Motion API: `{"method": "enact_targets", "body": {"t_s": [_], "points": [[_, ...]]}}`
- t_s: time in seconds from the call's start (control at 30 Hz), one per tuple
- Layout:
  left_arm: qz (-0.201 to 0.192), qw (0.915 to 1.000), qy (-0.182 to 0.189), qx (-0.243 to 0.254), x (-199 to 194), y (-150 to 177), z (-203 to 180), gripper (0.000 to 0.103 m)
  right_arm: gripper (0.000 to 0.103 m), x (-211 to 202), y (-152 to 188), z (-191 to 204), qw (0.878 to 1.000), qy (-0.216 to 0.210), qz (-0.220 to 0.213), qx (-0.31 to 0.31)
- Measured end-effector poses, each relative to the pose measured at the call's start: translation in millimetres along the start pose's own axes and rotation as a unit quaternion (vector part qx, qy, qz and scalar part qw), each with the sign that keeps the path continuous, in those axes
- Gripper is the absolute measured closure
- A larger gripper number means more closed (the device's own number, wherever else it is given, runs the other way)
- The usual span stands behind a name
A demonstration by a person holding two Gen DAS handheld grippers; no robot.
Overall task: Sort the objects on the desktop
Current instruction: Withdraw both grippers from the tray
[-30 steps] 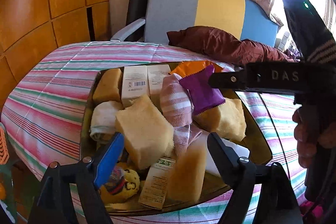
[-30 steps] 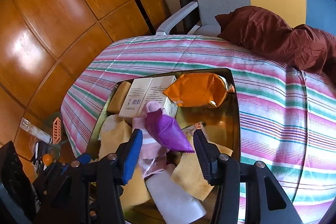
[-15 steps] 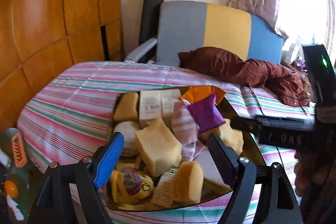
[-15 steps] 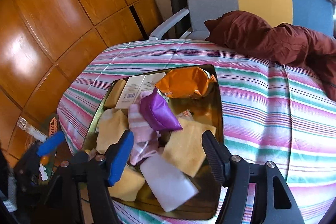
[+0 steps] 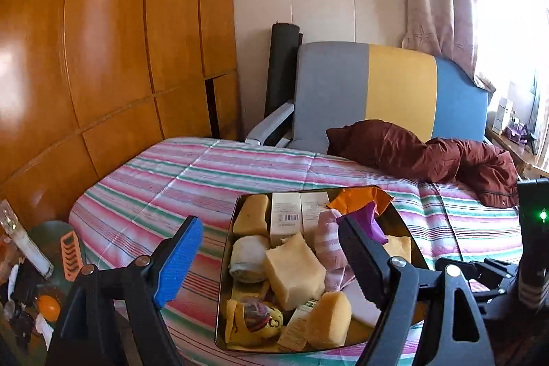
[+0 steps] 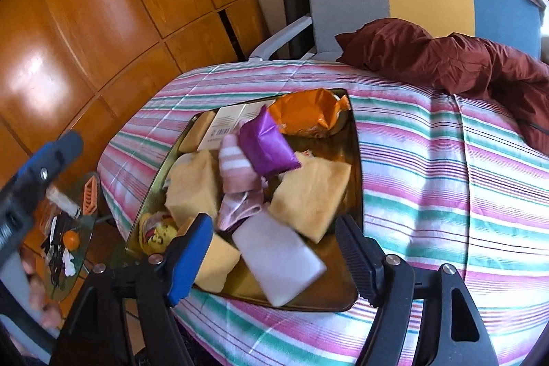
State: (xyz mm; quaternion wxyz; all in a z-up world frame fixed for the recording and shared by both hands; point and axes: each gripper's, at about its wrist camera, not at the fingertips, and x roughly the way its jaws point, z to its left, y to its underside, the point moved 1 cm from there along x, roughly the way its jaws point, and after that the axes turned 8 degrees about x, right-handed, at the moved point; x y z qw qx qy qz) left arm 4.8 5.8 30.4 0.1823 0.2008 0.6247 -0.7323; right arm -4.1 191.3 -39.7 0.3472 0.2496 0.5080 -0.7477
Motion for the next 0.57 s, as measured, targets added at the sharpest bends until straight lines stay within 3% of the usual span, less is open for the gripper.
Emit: {"method": "enact_targets", "body": {"t_s": [0.13, 0.2, 0.4, 0.57], "points": [[0.015, 0.9997, 0.019, -0.01, 4.9, 2.9, 2.5, 0.023, 0.027, -0.3, 5.8, 5.1, 1.0, -0.002, 0.001, -0.011], [0.018, 0.9996, 0.021, -0.01, 6.4, 5.9, 0.9, 0.03, 0.027, -0.3, 8.8, 7.2, 1.0, -0.001, 0.002, -0.015], [0.021, 0.9993, 0.03, -0.008, 12.4, 11.6, -1.9, 0.039, 0.026, 1.5, 12.9, 9.2, 1.0, 0.007, 0.004, -0.024], [0.037, 0.9987, 0.033, -0.014, 20.6, 15.0, 0.0, 0.039, 0.026, -0.9, 11.2, 9.1, 0.999, 0.018, -0.008, -0.026]]}}
